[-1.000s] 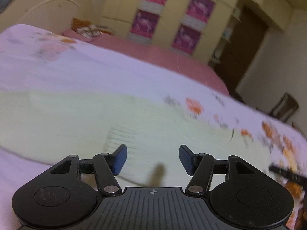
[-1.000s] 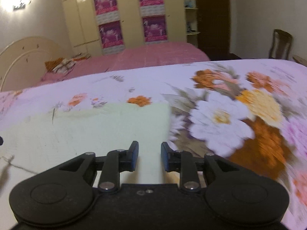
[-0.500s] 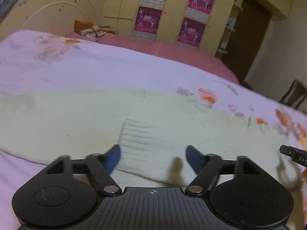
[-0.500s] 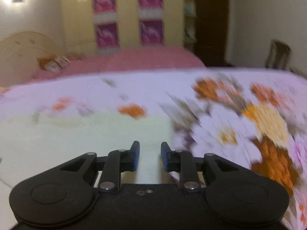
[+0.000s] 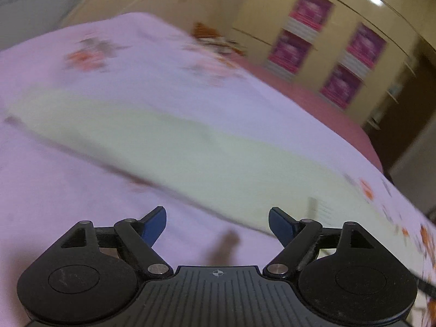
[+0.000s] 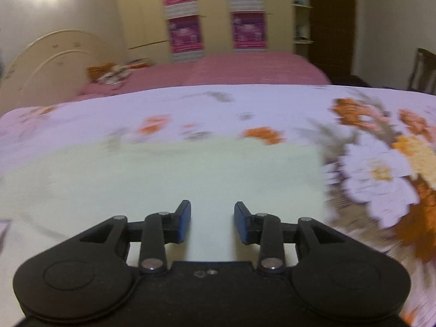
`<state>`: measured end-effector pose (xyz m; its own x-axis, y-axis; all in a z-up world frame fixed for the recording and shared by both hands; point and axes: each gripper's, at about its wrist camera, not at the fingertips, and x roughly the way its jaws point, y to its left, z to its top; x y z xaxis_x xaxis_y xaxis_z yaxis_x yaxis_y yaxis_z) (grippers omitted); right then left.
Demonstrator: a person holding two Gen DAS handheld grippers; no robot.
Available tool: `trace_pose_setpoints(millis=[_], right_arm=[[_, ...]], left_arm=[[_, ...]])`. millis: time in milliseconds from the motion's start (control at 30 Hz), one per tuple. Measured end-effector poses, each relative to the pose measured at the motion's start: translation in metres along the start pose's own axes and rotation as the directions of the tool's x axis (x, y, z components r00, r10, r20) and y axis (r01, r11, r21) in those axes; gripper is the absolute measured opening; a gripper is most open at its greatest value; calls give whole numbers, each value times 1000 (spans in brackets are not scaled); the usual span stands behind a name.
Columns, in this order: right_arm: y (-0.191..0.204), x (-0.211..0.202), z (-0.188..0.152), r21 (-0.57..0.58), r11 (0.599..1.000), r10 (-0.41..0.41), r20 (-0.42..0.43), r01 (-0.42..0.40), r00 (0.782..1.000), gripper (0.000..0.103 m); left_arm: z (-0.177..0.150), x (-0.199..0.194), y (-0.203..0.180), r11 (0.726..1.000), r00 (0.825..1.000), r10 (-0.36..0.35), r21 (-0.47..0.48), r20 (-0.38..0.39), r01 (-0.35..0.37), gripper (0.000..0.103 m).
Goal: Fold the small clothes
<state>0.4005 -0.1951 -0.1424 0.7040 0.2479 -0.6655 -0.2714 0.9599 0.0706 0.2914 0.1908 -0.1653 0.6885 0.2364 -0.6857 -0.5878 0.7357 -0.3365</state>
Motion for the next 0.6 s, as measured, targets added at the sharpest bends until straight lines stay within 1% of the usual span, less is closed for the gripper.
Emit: trace_pose_setpoints(millis=[67,167,233,300,367,400,433,500,600], right_arm=[[22,-4,-4,-18,1000,23,-12,-24,1000,36],[50,-12,-8,-22,998,59,-27,-59,998,37],[69,-16,-9,-44,996,74,-24,-75,997,39],[86,-19,-8,-58,995,86,-20,-87,996,42],[99,-17,-6,-62,993,101,-24,-103,995,42],[106,-16,-5,-68,992,108,-25,-109,994,42],[111,-13,-4,-74,991,112,-25,-114,993,43],[120,-8,-2,-84,989,123,-27,-125,992,43],[129,-1,1,-94,987,130,-34,-132,991,44]], left_arm=[[3,-5,31,998,1000,9,-64,-13,-10,82],[11,-14,77,986,1000,29,-165,-6,-30,81],[18,-19,108,969,999,53,-241,14,-48,81],[26,-19,136,945,997,68,-322,33,-53,81],[33,-12,159,921,997,62,-388,44,-40,69],[35,-7,167,911,998,55,-411,44,-32,59],[37,-1,174,899,998,44,-437,54,-16,52],[41,11,181,887,997,27,-462,76,11,50],[48,30,182,881,993,21,-473,113,35,50]])
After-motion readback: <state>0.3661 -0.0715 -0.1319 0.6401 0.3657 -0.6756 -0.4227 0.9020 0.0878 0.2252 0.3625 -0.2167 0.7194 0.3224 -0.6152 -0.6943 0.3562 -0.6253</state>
